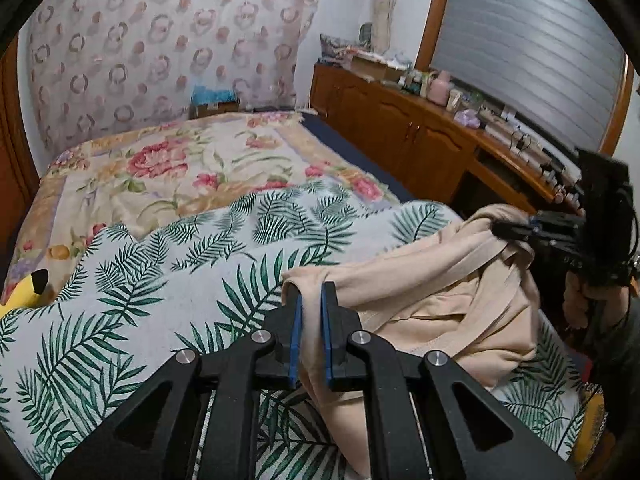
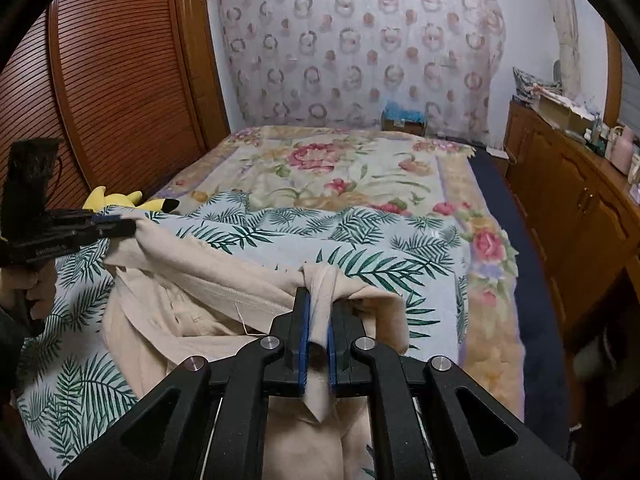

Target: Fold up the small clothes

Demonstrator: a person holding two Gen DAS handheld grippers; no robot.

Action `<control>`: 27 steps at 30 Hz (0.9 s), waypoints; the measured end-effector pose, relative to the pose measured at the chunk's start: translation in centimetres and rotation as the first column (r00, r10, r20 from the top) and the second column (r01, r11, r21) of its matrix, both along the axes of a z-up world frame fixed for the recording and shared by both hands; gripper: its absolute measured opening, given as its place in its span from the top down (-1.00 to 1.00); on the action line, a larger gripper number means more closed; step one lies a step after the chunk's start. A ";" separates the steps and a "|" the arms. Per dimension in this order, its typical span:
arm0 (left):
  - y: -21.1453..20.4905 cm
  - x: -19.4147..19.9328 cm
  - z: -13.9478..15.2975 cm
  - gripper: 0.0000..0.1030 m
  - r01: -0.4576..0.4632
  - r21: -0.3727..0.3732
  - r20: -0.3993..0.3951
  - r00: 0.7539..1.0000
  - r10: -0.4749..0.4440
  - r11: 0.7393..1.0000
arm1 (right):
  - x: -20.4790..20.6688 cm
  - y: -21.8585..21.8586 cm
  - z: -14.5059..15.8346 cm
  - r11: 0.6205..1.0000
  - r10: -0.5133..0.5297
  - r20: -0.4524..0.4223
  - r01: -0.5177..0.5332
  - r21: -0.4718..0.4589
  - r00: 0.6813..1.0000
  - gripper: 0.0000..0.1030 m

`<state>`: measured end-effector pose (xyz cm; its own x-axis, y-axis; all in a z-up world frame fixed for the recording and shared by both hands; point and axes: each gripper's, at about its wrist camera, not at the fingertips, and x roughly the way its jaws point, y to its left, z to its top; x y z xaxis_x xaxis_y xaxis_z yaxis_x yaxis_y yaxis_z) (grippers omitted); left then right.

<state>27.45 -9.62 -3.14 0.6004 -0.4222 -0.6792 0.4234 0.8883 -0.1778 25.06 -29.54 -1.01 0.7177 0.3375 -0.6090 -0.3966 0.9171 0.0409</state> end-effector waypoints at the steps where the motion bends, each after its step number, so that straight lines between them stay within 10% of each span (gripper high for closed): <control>1: -0.1 -0.1 0.0 0.78 0.006 0.004 -0.002 1.000 -0.006 1.000 | 0.0 -0.1 0.4 1.000 -0.008 0.003 0.008 -0.004 1.000 0.58; 4: 0.2 -0.7 0.2 0.20 0.023 0.001 0.007 1.000 -0.023 1.000 | -1.3 -0.6 1.6 0.999 -0.032 0.032 0.033 -0.023 0.999 0.10; 8: 0.5 -1.9 0.6 -0.49 0.045 0.009 0.021 0.999 -0.045 0.999 | -3.2 -1.2 2.1 0.999 -0.019 0.058 0.021 -0.027 0.998 -0.06; 20: 0.6 -3.3 -3.0 -0.52 0.070 0.055 -0.078 0.995 -0.066 0.996 | -4.1 0.8 -0.3 0.989 0.078 -0.069 -0.086 -0.117 0.995 -0.08; 24: -0.2 -2.6 -3.4 -0.52 0.079 0.065 -0.085 0.994 -0.073 0.995 | -2.7 1.8 0.4 0.981 0.099 -0.036 -0.104 -0.161 0.994 0.73; 27: -0.9 -1.8 -3.3 -0.52 0.086 0.080 -0.067 0.994 -0.080 0.993 | -1.7 1.8 1.6 0.983 0.114 -0.002 -0.113 -0.142 0.993 0.89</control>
